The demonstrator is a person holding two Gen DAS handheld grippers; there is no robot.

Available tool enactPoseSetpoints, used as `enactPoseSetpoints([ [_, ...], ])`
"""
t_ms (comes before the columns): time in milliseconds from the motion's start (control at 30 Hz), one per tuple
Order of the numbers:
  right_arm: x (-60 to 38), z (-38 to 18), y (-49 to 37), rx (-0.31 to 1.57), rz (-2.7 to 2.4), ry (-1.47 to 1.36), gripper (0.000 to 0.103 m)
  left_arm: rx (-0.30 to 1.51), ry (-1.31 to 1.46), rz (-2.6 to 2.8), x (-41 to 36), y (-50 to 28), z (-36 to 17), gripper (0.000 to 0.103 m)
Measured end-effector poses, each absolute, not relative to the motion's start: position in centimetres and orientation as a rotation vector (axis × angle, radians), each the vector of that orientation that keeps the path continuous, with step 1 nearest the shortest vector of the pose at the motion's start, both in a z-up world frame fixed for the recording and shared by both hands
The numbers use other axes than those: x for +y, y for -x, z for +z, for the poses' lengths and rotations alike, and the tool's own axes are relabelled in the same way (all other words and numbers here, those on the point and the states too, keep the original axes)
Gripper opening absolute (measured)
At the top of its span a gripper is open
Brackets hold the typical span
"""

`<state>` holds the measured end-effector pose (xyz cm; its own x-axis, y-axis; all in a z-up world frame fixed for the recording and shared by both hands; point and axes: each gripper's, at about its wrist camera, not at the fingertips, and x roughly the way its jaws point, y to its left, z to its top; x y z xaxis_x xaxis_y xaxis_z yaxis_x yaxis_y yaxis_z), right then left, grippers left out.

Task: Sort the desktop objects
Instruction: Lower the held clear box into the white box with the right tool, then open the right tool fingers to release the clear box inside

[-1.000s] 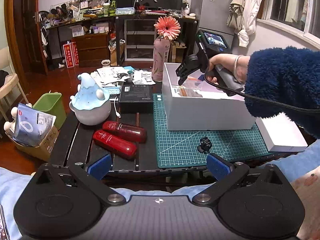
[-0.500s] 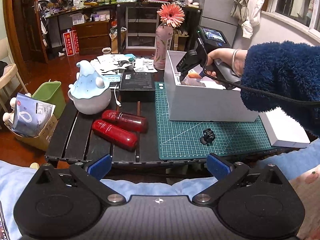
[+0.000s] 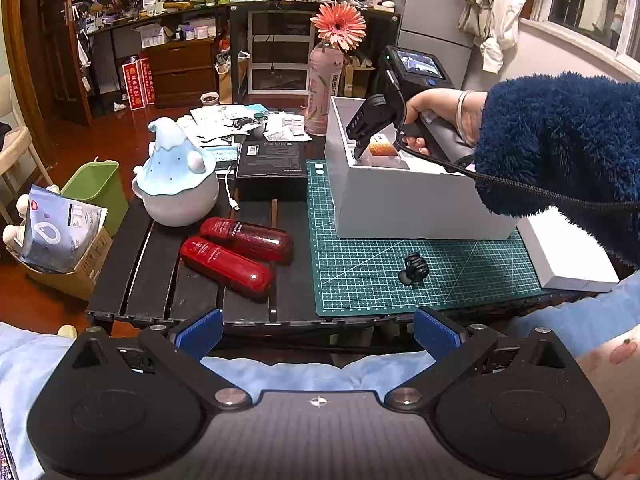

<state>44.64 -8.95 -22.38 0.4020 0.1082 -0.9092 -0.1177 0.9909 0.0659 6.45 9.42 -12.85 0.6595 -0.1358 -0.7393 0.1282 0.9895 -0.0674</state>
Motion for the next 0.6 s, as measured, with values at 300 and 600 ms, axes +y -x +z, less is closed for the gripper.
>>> enactPoseSetpoints([
  [300, -9.6, -21.0, -44.2, 1.110, 0.159, 0.006, 0.070, 0.830, 0.000, -0.150, 9.4, -6.3, -12.9, 0.103],
  [600, -10.9, -18.1, -43.0, 1.040, 0.176, -0.051, 0.071, 0.819, -0.037, -0.125, 9.0, -6.0, -12.8, 0.103],
])
